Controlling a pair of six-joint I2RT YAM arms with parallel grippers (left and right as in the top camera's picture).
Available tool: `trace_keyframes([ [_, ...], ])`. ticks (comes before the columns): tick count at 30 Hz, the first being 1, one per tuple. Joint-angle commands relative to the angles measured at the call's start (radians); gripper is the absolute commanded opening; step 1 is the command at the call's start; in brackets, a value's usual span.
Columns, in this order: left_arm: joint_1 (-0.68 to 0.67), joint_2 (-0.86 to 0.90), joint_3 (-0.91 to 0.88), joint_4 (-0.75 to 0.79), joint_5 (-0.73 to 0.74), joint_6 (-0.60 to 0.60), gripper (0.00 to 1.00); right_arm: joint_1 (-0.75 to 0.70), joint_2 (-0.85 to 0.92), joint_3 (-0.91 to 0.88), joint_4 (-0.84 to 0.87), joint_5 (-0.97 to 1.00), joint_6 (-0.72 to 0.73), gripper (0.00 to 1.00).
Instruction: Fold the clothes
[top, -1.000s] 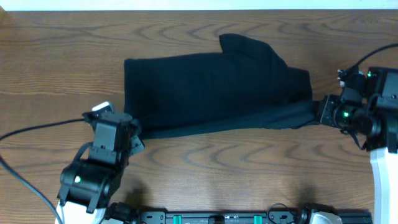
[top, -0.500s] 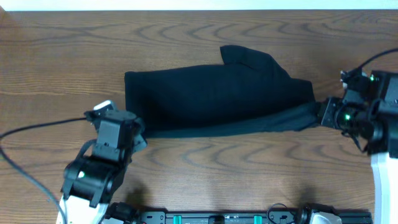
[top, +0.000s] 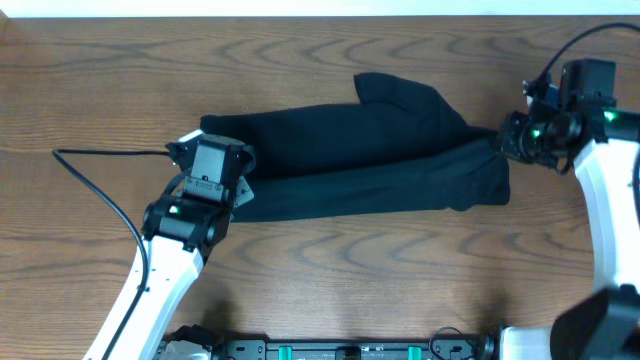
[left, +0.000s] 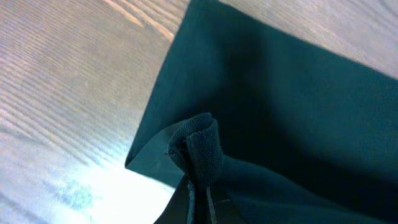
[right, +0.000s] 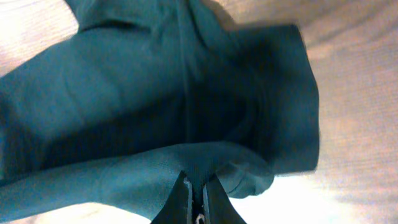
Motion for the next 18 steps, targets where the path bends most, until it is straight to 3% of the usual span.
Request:
trace_keyframes([
  [1,0.042,0.044,0.02,0.027,-0.02,-0.011,0.06,0.006,0.077,0.03,0.029,-0.01,0.002,0.01],
  [8,0.089,0.141,0.019,0.038,-0.02,-0.016,0.06,0.01,0.222,0.03,0.081,-0.015,0.006,0.01],
  [18,0.089,0.302,0.006,0.05,-0.019,-0.055,0.06,0.01,0.265,0.03,0.095,-0.018,0.006,0.01],
])
